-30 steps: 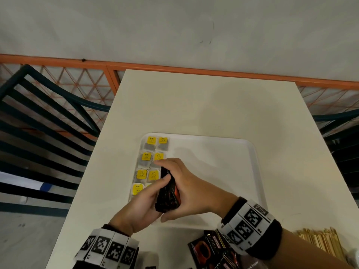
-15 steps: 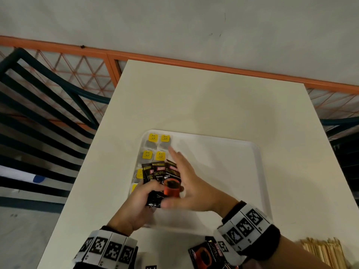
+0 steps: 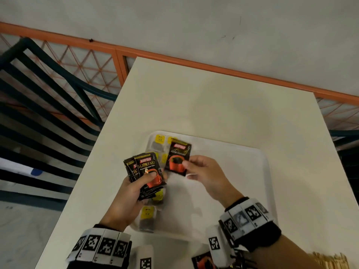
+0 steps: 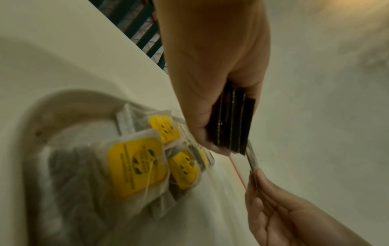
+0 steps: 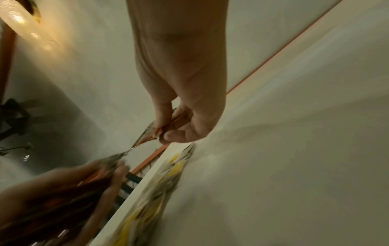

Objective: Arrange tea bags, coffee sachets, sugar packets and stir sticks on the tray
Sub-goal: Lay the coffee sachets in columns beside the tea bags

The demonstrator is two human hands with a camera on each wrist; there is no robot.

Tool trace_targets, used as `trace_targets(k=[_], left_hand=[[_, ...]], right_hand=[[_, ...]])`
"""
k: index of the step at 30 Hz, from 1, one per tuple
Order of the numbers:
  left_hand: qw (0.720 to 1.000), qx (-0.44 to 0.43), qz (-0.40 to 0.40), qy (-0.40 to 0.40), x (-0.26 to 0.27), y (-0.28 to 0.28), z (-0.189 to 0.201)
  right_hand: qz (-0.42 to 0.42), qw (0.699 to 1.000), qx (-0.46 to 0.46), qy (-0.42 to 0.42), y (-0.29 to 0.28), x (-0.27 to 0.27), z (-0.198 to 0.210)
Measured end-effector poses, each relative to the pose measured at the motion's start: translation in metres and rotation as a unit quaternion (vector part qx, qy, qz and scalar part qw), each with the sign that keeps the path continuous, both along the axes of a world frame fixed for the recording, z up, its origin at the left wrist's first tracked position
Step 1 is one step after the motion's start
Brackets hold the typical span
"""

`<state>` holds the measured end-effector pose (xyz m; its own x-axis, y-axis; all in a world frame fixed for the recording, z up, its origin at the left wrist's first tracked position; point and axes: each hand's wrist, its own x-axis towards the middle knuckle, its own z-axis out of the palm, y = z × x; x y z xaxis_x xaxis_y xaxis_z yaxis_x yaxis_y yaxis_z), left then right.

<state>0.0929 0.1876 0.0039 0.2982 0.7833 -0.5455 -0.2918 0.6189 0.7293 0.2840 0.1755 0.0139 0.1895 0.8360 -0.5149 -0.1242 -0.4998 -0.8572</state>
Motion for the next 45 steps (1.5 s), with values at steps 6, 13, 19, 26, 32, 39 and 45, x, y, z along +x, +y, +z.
trace_targets(k=[6,13,19,26,32,39,45], left_hand=[[1.0,0.012,0.013,0.023,-0.011,-0.003,-0.001],[1.0,0.015,0.012,-0.012,-0.01,-0.007,0.002],[1.0,0.005,0.005,-0.001,-0.005,-0.009,-0.003],[1.0,0.001,-0.003,0.007,0.008,-0.009,-0.002],[1.0,0.013,-0.018,0.018,0.02,-0.004,0.004],[0.999,0.016,-0.043,0.02,0.029,-0.006,0.006],[0.998,-0.024,-0.038,-0.033,0.029,-0.007,0.007]], right_hand=[[-0.059,0.989,-0.028,-0.136,0.043,0.028,-0.011],[-0.035,0.968,-0.043,-0.247,0.057,0.031,-0.025],[-0.055,0.956,-0.018,-0.287,0.062,0.027,-0.034],[-0.053,0.947,-0.005,-0.315,0.053,0.023,-0.026],[0.131,0.966,0.02,-0.222,0.006,-0.004,0.011],[0.095,0.995,0.005,-0.028,-0.031,-0.005,0.005],[-0.019,0.999,-0.006,0.046,-0.029,0.012,-0.004]])
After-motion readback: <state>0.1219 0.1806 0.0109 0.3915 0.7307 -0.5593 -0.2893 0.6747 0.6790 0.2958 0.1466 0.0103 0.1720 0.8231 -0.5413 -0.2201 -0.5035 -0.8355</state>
